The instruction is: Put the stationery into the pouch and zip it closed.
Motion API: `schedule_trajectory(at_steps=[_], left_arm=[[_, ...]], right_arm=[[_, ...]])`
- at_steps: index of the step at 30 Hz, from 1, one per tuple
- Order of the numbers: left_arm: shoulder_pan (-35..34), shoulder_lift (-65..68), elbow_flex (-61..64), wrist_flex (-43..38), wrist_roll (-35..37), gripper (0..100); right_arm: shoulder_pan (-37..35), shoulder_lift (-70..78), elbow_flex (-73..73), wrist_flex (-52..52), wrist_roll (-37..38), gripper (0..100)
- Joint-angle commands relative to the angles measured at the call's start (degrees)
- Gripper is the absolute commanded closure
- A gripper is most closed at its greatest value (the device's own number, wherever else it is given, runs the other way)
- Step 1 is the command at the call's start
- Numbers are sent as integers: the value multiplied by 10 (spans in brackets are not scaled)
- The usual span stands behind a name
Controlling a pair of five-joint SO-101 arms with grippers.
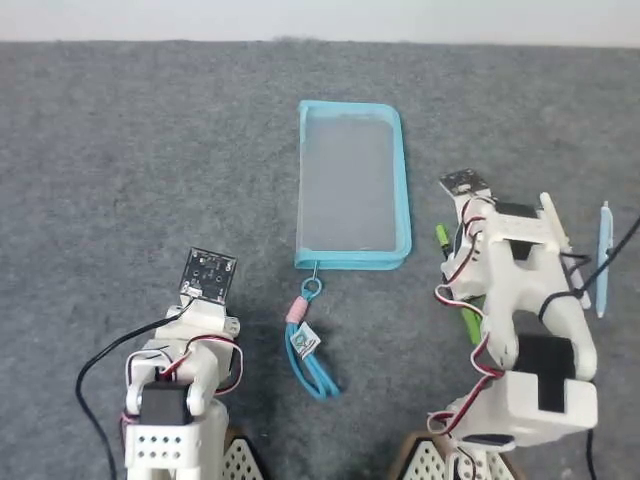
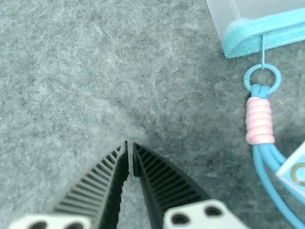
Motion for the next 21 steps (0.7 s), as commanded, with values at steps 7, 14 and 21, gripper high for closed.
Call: schedule_trajectory(at_steps=[7, 14, 21], left_arm=[[4, -13, -6, 2, -5, 988], [4, -13, -6, 2, -5, 988], [4, -13, -6, 2, -5, 988]], right_arm=[[133, -160, -135, 107, 99, 991], [279, 26, -251, 63, 214, 991], [308, 251, -461, 70, 197, 991]])
